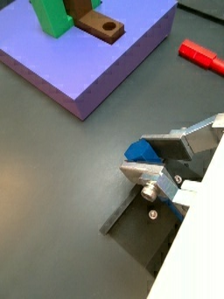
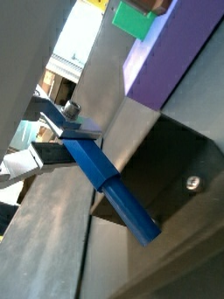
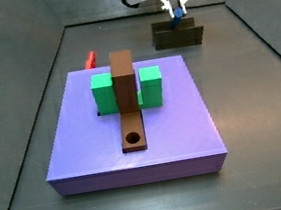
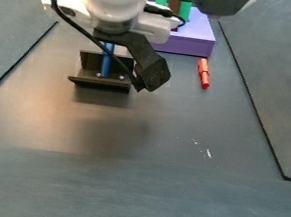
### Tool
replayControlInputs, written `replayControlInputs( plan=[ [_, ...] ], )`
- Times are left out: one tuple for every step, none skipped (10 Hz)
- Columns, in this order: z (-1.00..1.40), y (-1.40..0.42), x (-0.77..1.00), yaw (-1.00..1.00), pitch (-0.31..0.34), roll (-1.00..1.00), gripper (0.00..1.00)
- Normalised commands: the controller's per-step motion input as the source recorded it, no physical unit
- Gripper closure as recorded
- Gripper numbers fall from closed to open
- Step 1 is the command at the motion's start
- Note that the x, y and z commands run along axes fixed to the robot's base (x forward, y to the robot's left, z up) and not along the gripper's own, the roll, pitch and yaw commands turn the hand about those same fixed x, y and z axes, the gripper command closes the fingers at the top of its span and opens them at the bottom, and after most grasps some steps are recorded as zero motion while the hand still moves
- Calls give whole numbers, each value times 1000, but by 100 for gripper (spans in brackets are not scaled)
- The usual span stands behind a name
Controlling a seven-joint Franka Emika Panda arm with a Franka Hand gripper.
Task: Pick up the blue object. Move up. Place the blue object on the fixture. Regrasp the blue object. Move to above the board. Insert the blue object.
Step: Place the blue object on the fixture, then regrasp the blue object.
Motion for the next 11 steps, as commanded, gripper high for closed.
replayControlInputs(
  plan=[
    [-251, 0, 43, 0, 0, 123, 100],
    [-223, 6, 49, 0, 0, 14, 100],
    [-114, 40, 89, 0, 9, 0, 100],
    [-74, 54, 80, 0, 31, 0, 100],
    [-49, 3, 37, 0, 37, 0, 100],
    [0, 0, 0, 0, 0, 0, 100],
    [0, 0, 0, 0, 0, 0, 0],
    [77, 0, 0, 0, 74, 134, 0],
    [200, -31, 31, 0, 86, 326, 0],
    [369, 0, 106, 0, 29, 537, 0],
    [346, 66, 169, 0, -183, 291, 0]
  ],
)
